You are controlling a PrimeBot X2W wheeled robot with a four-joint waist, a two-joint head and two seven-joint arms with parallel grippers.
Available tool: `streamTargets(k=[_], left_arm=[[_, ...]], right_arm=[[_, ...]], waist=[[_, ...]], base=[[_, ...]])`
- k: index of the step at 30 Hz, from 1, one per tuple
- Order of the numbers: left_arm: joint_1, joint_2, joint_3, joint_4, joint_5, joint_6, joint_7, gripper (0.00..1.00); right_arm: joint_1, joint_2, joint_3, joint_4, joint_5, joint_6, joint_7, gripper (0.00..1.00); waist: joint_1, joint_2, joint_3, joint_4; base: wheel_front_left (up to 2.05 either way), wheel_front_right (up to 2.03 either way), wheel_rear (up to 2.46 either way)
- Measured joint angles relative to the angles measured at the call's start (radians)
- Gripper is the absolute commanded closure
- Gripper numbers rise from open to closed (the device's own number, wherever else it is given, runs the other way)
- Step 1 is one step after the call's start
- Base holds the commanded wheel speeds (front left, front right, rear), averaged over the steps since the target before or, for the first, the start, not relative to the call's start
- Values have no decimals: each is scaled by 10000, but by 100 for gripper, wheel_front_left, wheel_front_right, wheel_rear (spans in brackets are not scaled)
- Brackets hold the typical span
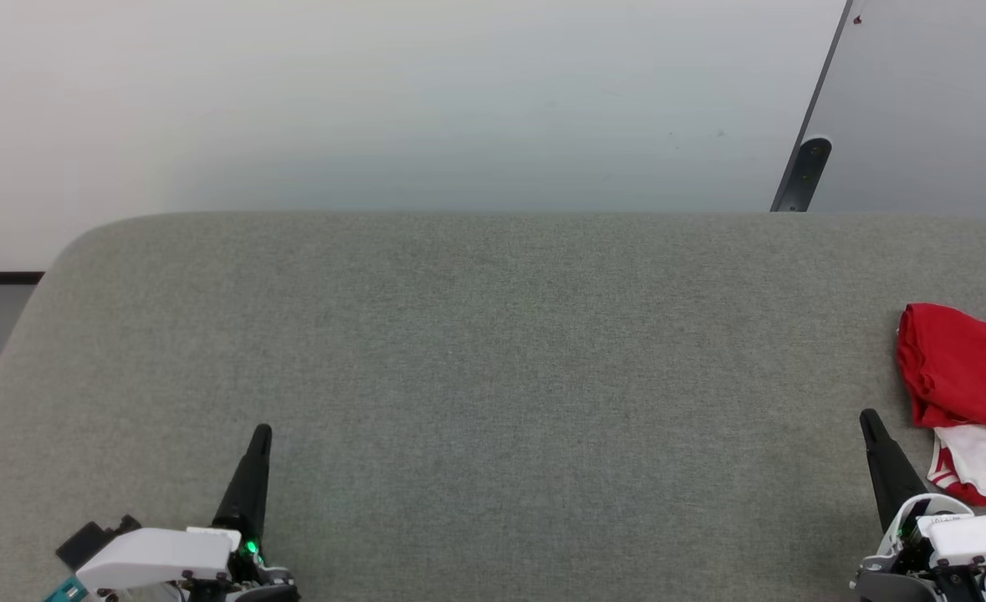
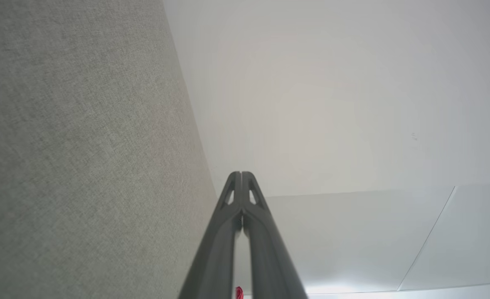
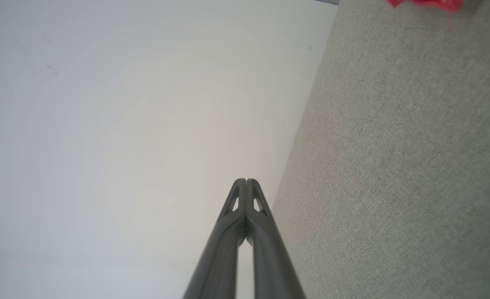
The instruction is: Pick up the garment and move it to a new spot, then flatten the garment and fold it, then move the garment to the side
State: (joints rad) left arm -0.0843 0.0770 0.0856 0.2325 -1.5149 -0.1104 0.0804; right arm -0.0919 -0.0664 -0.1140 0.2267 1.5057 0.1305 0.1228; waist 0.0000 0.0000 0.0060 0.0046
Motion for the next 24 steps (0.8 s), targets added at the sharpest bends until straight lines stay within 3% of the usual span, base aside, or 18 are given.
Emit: streamTargets(k=[24], left_arm=[[-191, -244, 240, 130, -1007, -186, 311, 100]], right_arm=[[-157, 157, -6, 194, 1045, 0, -88, 100]], waist=[[0, 0, -29, -47]], base=[[0, 0, 0]])
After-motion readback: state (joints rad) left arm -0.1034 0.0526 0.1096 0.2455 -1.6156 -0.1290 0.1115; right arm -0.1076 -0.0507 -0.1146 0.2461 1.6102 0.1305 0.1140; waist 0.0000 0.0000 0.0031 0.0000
